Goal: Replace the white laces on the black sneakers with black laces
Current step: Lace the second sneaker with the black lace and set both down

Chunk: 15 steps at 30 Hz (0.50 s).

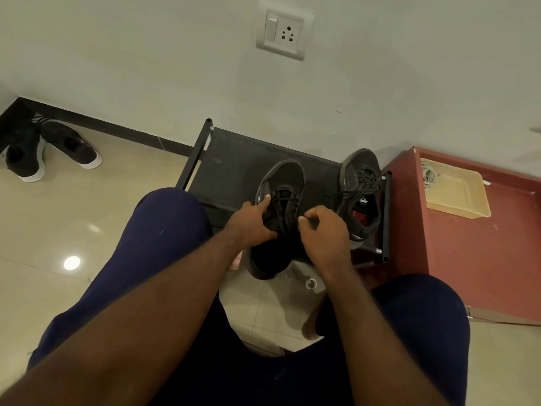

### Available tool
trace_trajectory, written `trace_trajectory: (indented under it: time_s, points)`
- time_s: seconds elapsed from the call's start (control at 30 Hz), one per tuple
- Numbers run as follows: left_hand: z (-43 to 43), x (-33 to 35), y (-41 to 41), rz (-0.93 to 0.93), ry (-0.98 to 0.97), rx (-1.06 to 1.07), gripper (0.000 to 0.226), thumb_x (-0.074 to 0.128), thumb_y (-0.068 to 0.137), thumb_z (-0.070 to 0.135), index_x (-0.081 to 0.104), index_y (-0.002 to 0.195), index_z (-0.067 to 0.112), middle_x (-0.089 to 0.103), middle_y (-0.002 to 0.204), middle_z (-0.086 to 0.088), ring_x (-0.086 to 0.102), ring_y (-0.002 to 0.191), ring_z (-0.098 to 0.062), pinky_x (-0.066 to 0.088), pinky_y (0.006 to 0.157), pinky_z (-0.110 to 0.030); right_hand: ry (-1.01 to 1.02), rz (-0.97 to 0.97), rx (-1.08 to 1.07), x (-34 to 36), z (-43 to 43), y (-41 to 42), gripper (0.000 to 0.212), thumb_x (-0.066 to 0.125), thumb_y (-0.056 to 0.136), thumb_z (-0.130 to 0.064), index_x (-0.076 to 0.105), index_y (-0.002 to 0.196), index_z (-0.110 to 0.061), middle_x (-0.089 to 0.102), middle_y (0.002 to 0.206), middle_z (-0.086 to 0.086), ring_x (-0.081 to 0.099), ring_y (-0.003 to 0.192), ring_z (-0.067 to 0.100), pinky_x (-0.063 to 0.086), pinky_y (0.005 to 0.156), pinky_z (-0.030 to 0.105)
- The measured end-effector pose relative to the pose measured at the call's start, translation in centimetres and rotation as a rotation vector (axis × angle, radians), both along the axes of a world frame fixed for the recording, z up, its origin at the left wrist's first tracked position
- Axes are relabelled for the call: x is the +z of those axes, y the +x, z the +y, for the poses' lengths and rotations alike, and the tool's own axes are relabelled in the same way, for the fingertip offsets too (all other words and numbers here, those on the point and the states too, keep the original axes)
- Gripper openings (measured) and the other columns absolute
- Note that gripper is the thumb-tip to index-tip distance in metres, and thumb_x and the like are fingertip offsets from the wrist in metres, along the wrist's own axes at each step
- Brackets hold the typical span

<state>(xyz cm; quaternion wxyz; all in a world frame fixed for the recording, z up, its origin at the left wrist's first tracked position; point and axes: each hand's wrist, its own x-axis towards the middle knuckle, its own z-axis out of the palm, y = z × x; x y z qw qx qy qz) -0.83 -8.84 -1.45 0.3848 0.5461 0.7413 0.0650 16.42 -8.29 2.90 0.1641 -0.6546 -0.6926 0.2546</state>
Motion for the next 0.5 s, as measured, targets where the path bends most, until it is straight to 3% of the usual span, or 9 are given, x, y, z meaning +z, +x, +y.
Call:
trace_trajectory:
  time_s: [0.07,0.2,0.27,0.37,0.5]
  points:
    - [0.1,0.0,0.0,0.006,-0.002,-0.011,0.104,0.076,0.079,0.044,0.007,0.157,0.034,0.041,0.133,-0.013,0.052,0.117,-0.033,0.048,0.099,-0.042,-0.006,-0.045,0.081,-0.1,0.1,-2.2,0.022,0.058,0.095,-0.035,0.070,0.094,-0.017,0.065,0.095,0.001,0.064,0.088,0.020,0.054,0.078,0.039]
    - [0.2,-0.2,0.1,0.029,0.013,-0.030,0.087,0.062,0.091,0.038,0.006,0.157,0.034,0.042,0.132,-0.017,0.054,0.113,-0.035,0.048,0.097,-0.043,-0.113,-0.375,0.155,-0.7,0.6,-5.7,0.027,0.055,0.098,-0.036,0.062,0.119,-0.020,0.046,0.124,0.006,0.055,0.106,0.025,0.052,0.086,0.040]
    - [0.2,-0.3,0.2,0.033,0.022,-0.025,0.084,0.060,0.093,0.040,0.006,0.157,0.034,0.042,0.131,-0.017,0.055,0.112,-0.036,0.047,0.098,-0.043,-0.135,-0.453,0.150,-1.1,1.1,-6.3,0.025,0.055,0.099,-0.033,0.062,0.121,-0.022,0.042,0.130,0.007,0.050,0.111,0.025,0.052,0.090,0.042]
    - [0.3,-0.5,0.2,0.028,0.013,-0.026,0.090,0.064,0.088,0.041,0.006,0.157,0.035,0.043,0.130,-0.017,0.055,0.112,-0.038,0.047,0.098,-0.043,-0.129,-0.454,0.142,-1.4,2.0,-6.3,0.023,0.054,0.101,-0.031,0.066,0.119,-0.022,0.043,0.128,0.007,0.050,0.111,0.026,0.053,0.090,0.043]
    - [0.9,-0.7,-0.2,0.004,0.003,-0.039,0.100,0.070,0.082,0.049,0.006,0.157,0.033,0.045,0.128,-0.019,0.054,0.113,-0.038,0.047,0.098,-0.042,-0.134,-0.312,0.169,-1.1,2.6,-5.3,0.022,0.055,0.100,-0.029,0.072,0.110,-0.018,0.050,0.119,0.011,0.059,0.098,0.027,0.055,0.088,0.041]
